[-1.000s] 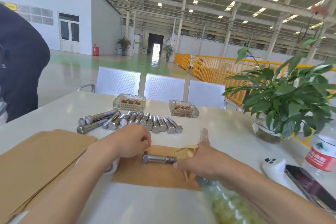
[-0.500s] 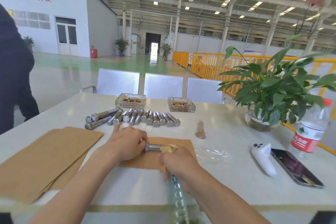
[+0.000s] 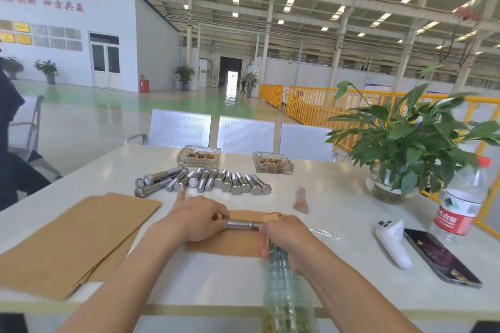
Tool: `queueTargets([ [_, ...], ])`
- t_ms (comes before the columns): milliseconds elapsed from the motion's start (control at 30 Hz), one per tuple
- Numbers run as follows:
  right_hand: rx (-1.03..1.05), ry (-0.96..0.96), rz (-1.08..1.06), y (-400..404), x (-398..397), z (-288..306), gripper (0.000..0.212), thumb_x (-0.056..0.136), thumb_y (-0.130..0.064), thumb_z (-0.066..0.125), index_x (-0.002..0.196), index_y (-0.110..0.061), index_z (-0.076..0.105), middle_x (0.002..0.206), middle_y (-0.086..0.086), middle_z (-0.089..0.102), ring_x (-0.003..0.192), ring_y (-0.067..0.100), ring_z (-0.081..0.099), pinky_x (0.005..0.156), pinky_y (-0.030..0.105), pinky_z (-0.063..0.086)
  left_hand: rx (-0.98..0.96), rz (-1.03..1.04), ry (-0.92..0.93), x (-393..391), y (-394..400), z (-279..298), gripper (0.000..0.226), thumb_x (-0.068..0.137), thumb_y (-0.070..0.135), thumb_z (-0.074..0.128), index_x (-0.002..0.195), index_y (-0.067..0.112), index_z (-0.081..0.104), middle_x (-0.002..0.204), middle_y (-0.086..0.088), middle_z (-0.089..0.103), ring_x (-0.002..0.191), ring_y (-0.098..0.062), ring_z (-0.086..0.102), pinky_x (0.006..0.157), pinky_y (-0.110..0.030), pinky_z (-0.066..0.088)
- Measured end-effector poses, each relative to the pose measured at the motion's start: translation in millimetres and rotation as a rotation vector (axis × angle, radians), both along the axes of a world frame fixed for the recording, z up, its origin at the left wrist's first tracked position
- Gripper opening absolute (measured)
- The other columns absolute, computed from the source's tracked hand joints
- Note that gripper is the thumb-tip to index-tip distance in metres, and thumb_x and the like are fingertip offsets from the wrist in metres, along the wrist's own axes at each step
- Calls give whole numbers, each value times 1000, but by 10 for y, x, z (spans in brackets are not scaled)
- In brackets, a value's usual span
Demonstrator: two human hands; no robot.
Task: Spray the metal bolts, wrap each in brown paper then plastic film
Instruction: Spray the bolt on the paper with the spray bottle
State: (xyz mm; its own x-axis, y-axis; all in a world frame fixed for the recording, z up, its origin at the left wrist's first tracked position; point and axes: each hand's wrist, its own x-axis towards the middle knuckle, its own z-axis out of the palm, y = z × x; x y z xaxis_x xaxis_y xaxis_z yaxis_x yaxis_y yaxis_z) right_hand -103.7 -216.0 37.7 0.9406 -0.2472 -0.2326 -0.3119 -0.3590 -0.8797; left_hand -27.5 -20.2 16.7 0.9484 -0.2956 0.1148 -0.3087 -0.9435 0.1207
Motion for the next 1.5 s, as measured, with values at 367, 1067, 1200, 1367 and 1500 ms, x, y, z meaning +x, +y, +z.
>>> queueTargets([
  [367, 5, -21, -37, 58, -203, -147, 29, 96, -32, 58, 104, -6, 69, 72, 5, 74, 47, 6, 65, 59, 28, 48, 13, 15, -2, -11, -6, 6, 29, 93, 60, 46, 117, 55, 61, 105, 27, 65, 115, -11, 58, 117, -55, 18],
  [1067, 102, 84, 103, 305, -25, -119, 25, 95, -16, 53, 116, -4, 61, 67, 18, 69, 46, 25, 60, 63, 36, 51, -5, 2, -9, 10, 21, 4, 27, 94, 58, 45, 114, 58, 62, 111, 27, 68, 117, -9, 57, 116, -55, 15],
  [1200, 15, 64, 85, 83, -24, -73, 21, 98, -16, 50, 107, -4, 64, 81, 18, 74, 47, 11, 65, 53, 22, 47, -12, -1, -13, 10, 9, 3, 24, 93, 58, 46, 108, 56, 64, 105, 27, 68, 112, -8, 58, 116, -56, 15],
  [1367, 6, 46, 117, -162, -26, -78, 15, 94, -11, 51, 99, -3, 61, 63, 19, 69, 51, 26, 64, 73, 37, 52, -14, -2, -23, 0, 9, 11, 28, 92, 59, 45, 114, 56, 63, 107, 26, 68, 113, -8, 58, 116, -55, 16],
  [1500, -42, 63, 123, -280, -48, -65, 14, 88, -8, 52, 86, -1, 63, 57, 21, 66, 48, 27, 60, 63, 36, 52, 0, 1, -15, -24, 0, 35, 28, 94, 59, 45, 115, 55, 63, 107, 27, 68, 114, -8, 57, 115, -52, 19],
])
